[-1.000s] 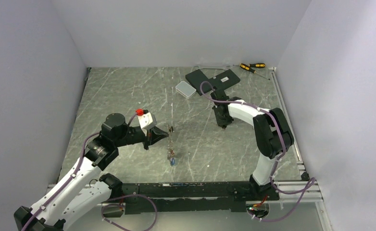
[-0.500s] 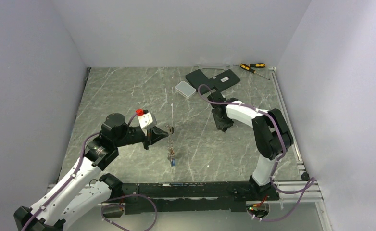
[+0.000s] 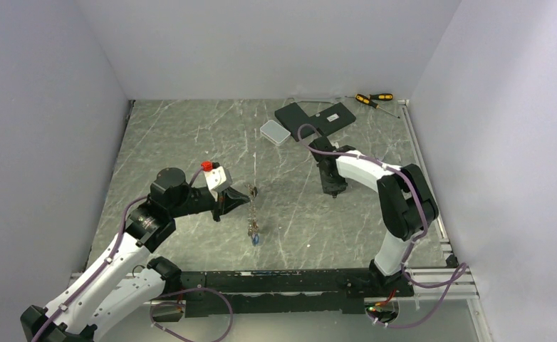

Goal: Put the keys on the keyring

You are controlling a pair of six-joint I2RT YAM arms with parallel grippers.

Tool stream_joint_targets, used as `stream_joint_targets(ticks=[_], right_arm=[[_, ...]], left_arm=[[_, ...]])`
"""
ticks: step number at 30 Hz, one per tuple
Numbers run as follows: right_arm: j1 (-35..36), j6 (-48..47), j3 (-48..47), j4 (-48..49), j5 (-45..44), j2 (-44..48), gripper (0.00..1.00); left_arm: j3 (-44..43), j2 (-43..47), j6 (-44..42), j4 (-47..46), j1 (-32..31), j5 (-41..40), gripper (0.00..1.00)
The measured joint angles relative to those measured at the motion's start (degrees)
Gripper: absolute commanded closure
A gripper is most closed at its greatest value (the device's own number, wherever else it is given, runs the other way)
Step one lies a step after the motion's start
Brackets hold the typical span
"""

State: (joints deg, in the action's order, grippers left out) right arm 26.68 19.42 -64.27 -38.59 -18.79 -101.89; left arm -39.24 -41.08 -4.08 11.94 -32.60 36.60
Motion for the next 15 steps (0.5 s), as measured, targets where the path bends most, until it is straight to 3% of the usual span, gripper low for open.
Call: stream_joint_targets(ticks=[4,12,15], right_arm=[[0.0,1.6,1.0,-1.1,-0.8,2.9,0.66],[0.0,3.8,2.6,-0.6,-1.3,3.8,0.46],[0.0,4.2,3.0,-0.2,-1.0,3.8,0.46]], left_arm=[[0.0,0.0,0.0,0.0,0.0,0.0,1.0],[0.0,0.4,0.0,0.0,0.0,0.0,1.0],[0.0,0.7,0.0,0.0,0.0,0.0,1.0]])
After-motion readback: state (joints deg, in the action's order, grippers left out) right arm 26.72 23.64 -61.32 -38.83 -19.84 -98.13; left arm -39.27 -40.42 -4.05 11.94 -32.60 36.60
